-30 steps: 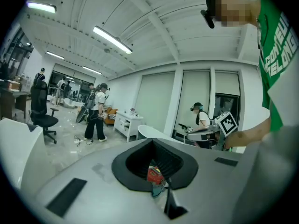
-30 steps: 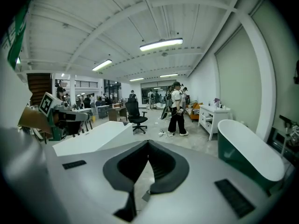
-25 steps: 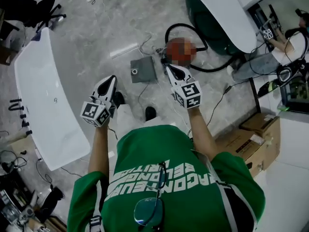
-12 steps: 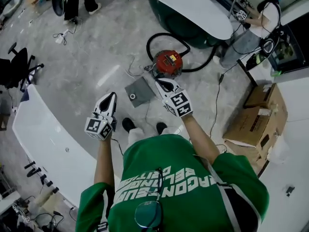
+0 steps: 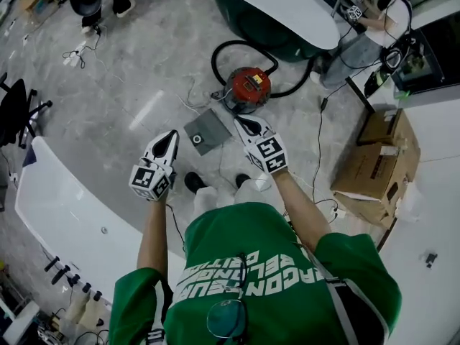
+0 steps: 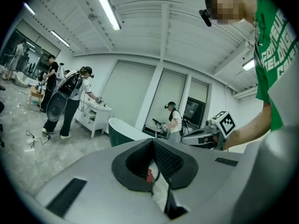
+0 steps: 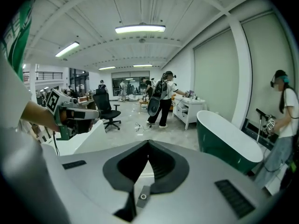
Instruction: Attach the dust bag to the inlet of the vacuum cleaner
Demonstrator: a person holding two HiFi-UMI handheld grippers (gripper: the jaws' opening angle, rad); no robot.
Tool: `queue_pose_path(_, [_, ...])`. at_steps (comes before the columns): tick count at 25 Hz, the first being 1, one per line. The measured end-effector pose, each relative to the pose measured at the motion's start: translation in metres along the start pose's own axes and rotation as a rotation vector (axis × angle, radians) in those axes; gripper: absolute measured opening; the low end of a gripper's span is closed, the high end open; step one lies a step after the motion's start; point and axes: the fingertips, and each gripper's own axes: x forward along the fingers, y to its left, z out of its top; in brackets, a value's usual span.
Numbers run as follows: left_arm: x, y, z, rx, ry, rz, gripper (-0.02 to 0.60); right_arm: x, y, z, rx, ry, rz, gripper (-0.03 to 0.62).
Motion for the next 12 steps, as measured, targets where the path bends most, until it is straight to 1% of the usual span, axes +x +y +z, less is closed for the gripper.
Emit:
queue_pose_path(3, [0.004, 0.011, -0.001, 0.013, 0.002, -0.006, 0.003, 0.011, -0.004, -0.002, 0.008, 0.002, -0.024, 0.006])
queue_pose_path(6, [0.01, 0.026, -0.006, 0.034, 0.017, 0.005, 0.003, 0.029, -0.01, -0.007, 0.023, 0.002, -0.03, 0.006])
queue_pose_path(9, [0.016, 0.04, -0.025, 0.032, 0.046, 0.02, 0.003, 0.05, -0.015, -0.023, 0.039, 0.005, -0.035, 0.006])
queue_pose_path(12, [0.026, 0.056, -0.05, 0.033, 0.064, 0.038, 0.003, 0.075, -0.02, -0.048, 0.051, -0.003, -0.025, 0.006])
